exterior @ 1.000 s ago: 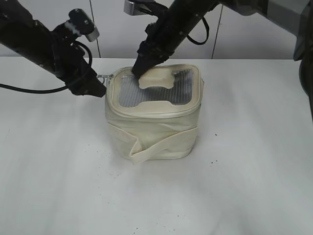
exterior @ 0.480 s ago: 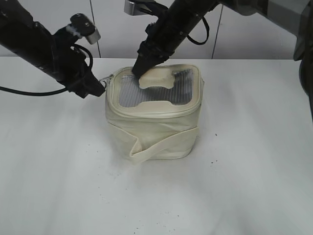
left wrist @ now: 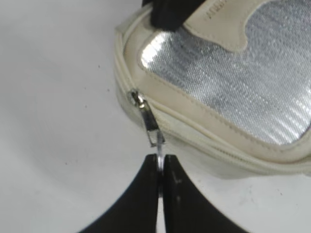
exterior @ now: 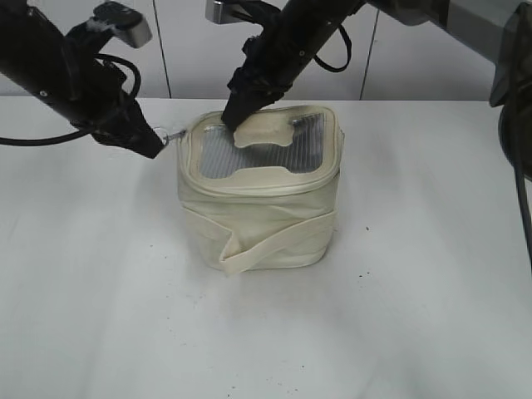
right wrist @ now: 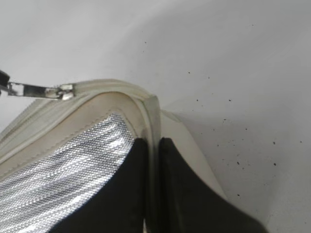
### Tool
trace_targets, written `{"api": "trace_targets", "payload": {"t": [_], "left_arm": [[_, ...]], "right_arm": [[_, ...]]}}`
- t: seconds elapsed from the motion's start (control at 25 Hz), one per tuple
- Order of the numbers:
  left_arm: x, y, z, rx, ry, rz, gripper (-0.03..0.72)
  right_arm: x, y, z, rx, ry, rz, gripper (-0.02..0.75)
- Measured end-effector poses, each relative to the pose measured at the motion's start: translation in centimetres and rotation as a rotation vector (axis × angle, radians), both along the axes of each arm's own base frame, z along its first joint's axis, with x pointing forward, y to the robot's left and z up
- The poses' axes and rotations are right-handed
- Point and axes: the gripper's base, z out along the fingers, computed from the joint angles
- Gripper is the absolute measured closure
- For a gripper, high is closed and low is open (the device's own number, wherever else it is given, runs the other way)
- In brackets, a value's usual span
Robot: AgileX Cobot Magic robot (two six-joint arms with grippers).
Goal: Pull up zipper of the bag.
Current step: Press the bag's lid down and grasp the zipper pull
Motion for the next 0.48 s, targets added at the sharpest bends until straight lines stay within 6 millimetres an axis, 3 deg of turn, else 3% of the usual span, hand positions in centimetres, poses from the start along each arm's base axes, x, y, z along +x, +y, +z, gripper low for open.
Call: {"api": "trace_targets", "payload": {"t": [0.32, 0.48], "left_arm": [[-2.6, 0.1, -1.5, 0.025, 0.209, 0.008, 0.691], [-5.1, -1.8, -2.3, 0.039, 0.272, -0.027, 0.691]], "right_arm": [[0.0, 0.0, -0.1, -0.015, 0.011, -0.023, 0.711], [0.0, 0.0, -0.1, -0.015, 0.014, -0.028, 0.711]]}}
